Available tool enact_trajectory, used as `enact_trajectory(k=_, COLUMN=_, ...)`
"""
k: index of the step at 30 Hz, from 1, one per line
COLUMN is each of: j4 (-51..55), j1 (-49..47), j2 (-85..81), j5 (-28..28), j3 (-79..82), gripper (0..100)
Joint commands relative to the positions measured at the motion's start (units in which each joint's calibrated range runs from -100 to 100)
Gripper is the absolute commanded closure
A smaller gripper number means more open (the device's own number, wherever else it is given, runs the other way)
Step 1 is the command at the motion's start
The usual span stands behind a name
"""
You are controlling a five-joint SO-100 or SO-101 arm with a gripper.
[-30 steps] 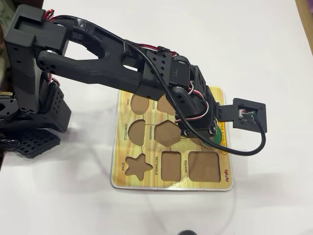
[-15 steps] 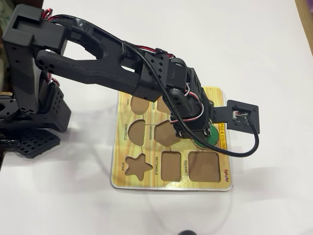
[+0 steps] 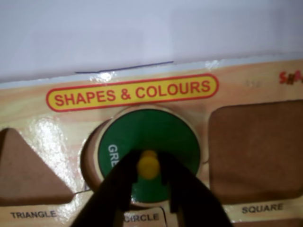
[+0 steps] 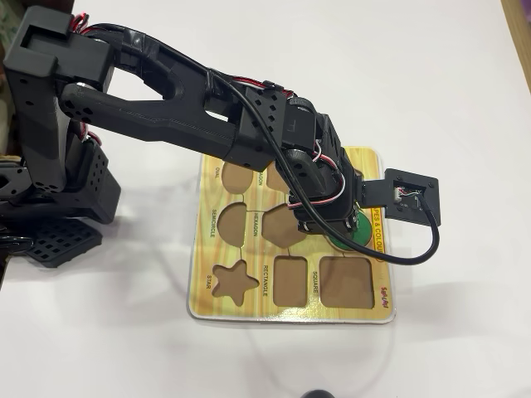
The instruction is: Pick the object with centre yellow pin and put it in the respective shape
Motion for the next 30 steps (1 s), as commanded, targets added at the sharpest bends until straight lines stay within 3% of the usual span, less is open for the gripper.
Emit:
enact_trajectory(k=1, j4=0.47, j1=-1.66, j2=-0.59, j5=0.21, j3=0.45, gripper=99)
enact_trajectory(k=26, j4=-0.22, j1=-4.79, j2=-1.09, j5=0.11, j3=3.69, gripper=99)
enact_trajectory(k=30, j4=-0.31, j1=-4.69, j2=-1.18, j5=0.47, j3=3.78, gripper=84)
